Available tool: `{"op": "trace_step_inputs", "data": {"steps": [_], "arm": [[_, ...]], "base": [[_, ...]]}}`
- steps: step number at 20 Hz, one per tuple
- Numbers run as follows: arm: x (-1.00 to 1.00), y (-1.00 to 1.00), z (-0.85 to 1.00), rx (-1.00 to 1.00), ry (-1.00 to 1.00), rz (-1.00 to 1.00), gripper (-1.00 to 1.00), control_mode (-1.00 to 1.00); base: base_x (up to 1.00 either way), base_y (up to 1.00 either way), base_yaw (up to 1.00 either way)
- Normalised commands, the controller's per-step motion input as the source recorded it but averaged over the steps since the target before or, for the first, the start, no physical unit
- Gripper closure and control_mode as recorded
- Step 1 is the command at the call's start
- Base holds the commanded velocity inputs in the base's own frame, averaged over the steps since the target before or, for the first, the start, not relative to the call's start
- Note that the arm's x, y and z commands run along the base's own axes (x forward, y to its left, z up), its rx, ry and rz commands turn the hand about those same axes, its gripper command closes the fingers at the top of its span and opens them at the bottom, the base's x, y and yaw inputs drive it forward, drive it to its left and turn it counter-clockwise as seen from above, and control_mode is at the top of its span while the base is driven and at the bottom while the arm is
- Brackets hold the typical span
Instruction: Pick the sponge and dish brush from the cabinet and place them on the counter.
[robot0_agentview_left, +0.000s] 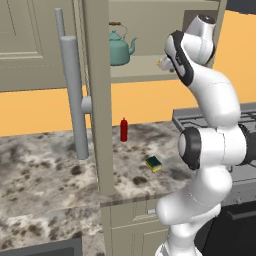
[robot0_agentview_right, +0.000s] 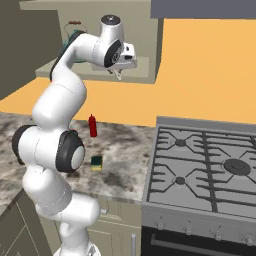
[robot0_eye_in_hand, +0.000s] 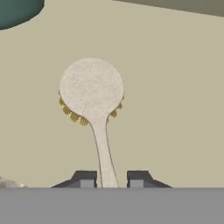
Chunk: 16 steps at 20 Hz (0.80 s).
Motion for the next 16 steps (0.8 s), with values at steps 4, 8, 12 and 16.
{"op": "trace_step_inputs", "data": {"steps": [4, 8, 12, 16], "arm": [[-0.64, -0.03, 0.00, 0.00, -0.05, 0.02, 1.00, -1.00], [-0.69, -0.01, 0.00, 0.00, -0.07, 0.02, 1.00, -1.00], [-0.75, -0.01, 0.00, 0.00, -0.07, 0.01, 1.00, -1.00], [-0.76, -0.04, 0.00, 0.00, -0.04, 0.01, 1.00, -1.00]], "base": [[0.00, 0.00, 0.00], [0.00, 0.00, 0.00], [0.00, 0.00, 0.00], [0.00, 0.00, 0.00]]}}
